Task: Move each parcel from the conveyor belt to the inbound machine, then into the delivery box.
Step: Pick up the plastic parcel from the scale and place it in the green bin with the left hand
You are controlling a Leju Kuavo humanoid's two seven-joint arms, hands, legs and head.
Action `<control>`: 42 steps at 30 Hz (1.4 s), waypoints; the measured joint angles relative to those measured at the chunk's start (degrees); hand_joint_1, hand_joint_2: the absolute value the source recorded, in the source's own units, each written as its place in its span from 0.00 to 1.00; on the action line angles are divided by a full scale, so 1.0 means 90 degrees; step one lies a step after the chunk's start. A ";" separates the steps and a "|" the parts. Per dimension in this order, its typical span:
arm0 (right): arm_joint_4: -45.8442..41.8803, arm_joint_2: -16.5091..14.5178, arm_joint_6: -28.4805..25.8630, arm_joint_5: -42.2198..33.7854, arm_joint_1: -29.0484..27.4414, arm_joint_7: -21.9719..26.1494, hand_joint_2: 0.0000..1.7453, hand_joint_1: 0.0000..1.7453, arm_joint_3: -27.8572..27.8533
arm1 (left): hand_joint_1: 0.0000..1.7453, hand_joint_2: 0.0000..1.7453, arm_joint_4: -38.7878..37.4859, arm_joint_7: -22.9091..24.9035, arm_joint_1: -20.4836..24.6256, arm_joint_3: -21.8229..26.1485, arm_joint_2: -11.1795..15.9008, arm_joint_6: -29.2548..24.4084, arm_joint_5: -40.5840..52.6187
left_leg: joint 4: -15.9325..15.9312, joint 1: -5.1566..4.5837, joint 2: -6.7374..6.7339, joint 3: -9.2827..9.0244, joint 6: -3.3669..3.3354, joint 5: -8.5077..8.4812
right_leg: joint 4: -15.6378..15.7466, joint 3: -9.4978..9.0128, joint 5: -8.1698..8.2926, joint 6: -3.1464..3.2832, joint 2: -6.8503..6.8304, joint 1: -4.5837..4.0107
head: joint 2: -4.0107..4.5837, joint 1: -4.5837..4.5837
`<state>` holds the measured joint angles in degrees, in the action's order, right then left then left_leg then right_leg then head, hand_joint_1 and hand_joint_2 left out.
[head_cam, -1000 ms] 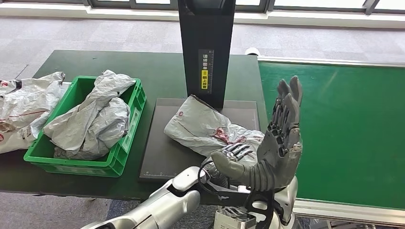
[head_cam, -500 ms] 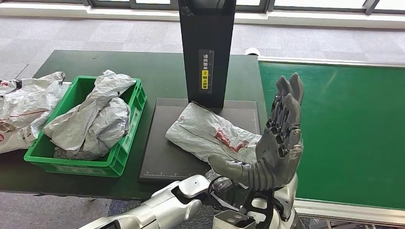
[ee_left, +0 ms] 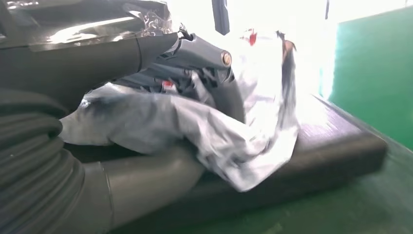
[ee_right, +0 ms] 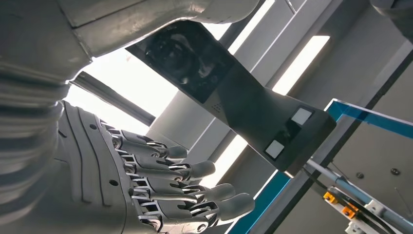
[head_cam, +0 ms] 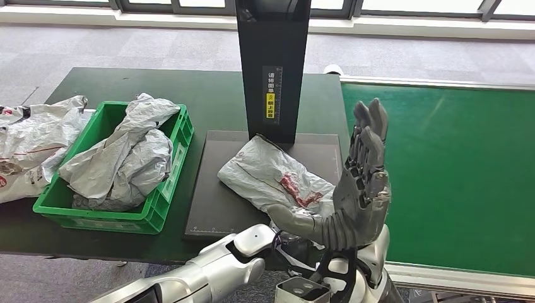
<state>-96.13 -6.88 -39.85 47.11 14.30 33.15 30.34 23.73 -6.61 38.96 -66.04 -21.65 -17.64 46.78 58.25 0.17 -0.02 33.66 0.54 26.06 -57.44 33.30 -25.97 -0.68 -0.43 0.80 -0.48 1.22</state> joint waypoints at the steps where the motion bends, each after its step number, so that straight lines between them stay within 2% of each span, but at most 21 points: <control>1: 0.0000 0.0000 0.0000 0.0037 -0.0029 0.0010 1.00 0.00 0.0000 | 1.00 1.00 -0.0012 0.0009 -0.0001 0.0021 0.0001 -0.0225 0.0021 | 0.0000 0.0000 0.0000 0.0001 0.0000 0.0000 | 0.0000 0.0001 0.0000 0.0000 0.0000 0.0000 | 0.0000 0.0000; 7: -0.0002 0.0000 0.0000 0.0183 -0.0244 0.0087 1.00 0.00 0.0000 | 1.00 1.00 -0.0051 -0.0039 -0.0038 0.0486 0.0014 -0.1397 0.0431 | 0.0000 0.0000 0.0000 0.0010 0.0001 0.0000 | -0.0002 0.0009 0.0000 0.0000 0.0002 0.0000 | 0.0000 -0.0002; 15: -0.0005 0.0000 0.0000 0.0304 -0.0298 -0.0044 1.00 0.00 0.0002 | 1.00 1.00 0.0067 -0.0283 -0.0138 0.1281 0.0026 -0.1785 0.1011 | 0.0000 -0.0001 0.0001 0.0019 0.0000 0.0000 | -0.0001 0.0017 -0.0001 0.0000 0.0001 0.0001 | 0.0000 -0.0001; 21: -0.0053 0.0000 0.0000 0.0376 -0.0385 -0.0052 1.00 0.00 0.0002 | 1.00 1.00 0.0557 -0.0401 -0.0352 0.2030 0.0060 -0.2180 0.1636 | 0.0000 -0.0001 0.0001 0.0022 0.0000 0.0000 | -0.0002 0.0020 -0.0001 0.0000 0.0001 0.0001 | 0.0000 -0.0001; 25: -0.0123 0.0007 -0.0002 0.0330 -0.0454 -0.0109 1.00 0.00 0.0004 | 1.00 1.00 0.2074 -0.0744 -0.0960 0.3030 0.0196 -0.2479 0.2593 | -0.0001 0.0000 -0.0003 0.0026 0.0001 0.0001 | -0.0003 0.0028 -0.0002 0.0001 0.0005 0.0001 | 0.0000 -0.0001; 28: -0.0147 0.0010 -0.0002 0.0303 -0.0473 -0.0119 1.00 0.00 0.0005 | 1.00 1.00 0.2996 -0.0918 -0.1296 0.3589 0.0274 -0.2492 0.2811 | -0.0003 0.0000 -0.0005 0.0028 0.0002 0.0002 | -0.0003 0.0031 -0.0003 0.0002 0.0009 0.0000 | 0.0000 0.0000; 30: -0.0155 0.0010 -0.0002 0.0278 -0.0479 -0.0094 1.00 0.00 0.0007 | 1.00 1.00 0.3780 -0.1325 -0.1615 0.3978 0.0288 -0.2499 0.2978 | -0.0003 0.0000 -0.0005 0.0031 0.0002 0.0002 | -0.0004 0.0033 -0.0003 0.0002 0.0009 0.0000 | 0.0000 -0.0001; 32: -0.0154 0.0010 -0.0001 0.0237 -0.0480 -0.0024 1.00 0.00 0.0006 | 1.00 1.00 0.4864 -0.2014 -0.2002 0.4477 0.0249 -0.2507 0.3039 | -0.0003 0.0001 -0.0006 0.0035 0.0002 0.0001 | -0.0006 0.0037 -0.0003 0.0002 0.0009 -0.0001 | 0.0000 -0.0001; 34: -0.0148 0.0010 -0.0001 0.0201 -0.0484 0.0080 1.00 0.00 0.0005 | 1.00 1.00 0.6004 -0.2635 -0.2302 0.4942 0.0216 -0.2517 0.2853 | -0.0004 0.0002 -0.0012 0.0035 0.0004 0.0003 | -0.0007 0.0039 -0.0004 0.0004 0.0016 -0.0001 | 0.0000 -0.0002; 37: -0.0136 0.0010 -0.0001 0.0173 -0.0539 0.0239 1.00 0.00 -0.0003 | 1.00 1.00 0.7500 -0.3300 -0.2601 0.5568 0.0236 -0.2528 0.1991 | -0.0006 0.0004 -0.0018 0.0034 0.0007 0.0006 | -0.0007 0.0043 -0.0008 0.0009 0.0024 -0.0003 | 0.0000 -0.0001; 39: -0.0132 0.0010 -0.0001 0.0171 -0.0592 0.0311 1.00 0.00 -0.0011 | 1.00 1.00 0.8259 -0.3580 -0.2748 0.5939 0.0256 -0.2528 0.1477 | -0.0006 0.0006 -0.0017 0.0034 0.0008 0.0006 | -0.0007 0.0043 -0.0011 0.0011 0.0018 -0.0005 | 0.0000 0.0000; 42: -0.0131 0.0010 -0.0001 0.0170 -0.0619 0.0337 1.00 0.00 -0.0012 | 1.00 1.00 0.8970 -0.3681 -0.2878 0.6278 0.0280 -0.2528 0.1321 | -0.0007 0.0008 -0.0014 0.0035 0.0007 0.0006 | -0.0007 0.0040 -0.0012 0.0012 0.0012 -0.0008 | 0.0000 0.0000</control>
<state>-97.31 -6.80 -39.86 48.64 8.73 36.18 30.23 104.46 -39.74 13.05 -9.54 -19.14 -40.39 58.67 58.19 0.24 -0.14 33.97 0.61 26.11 -57.51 33.66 -26.07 -0.57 -0.32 0.73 -0.48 1.22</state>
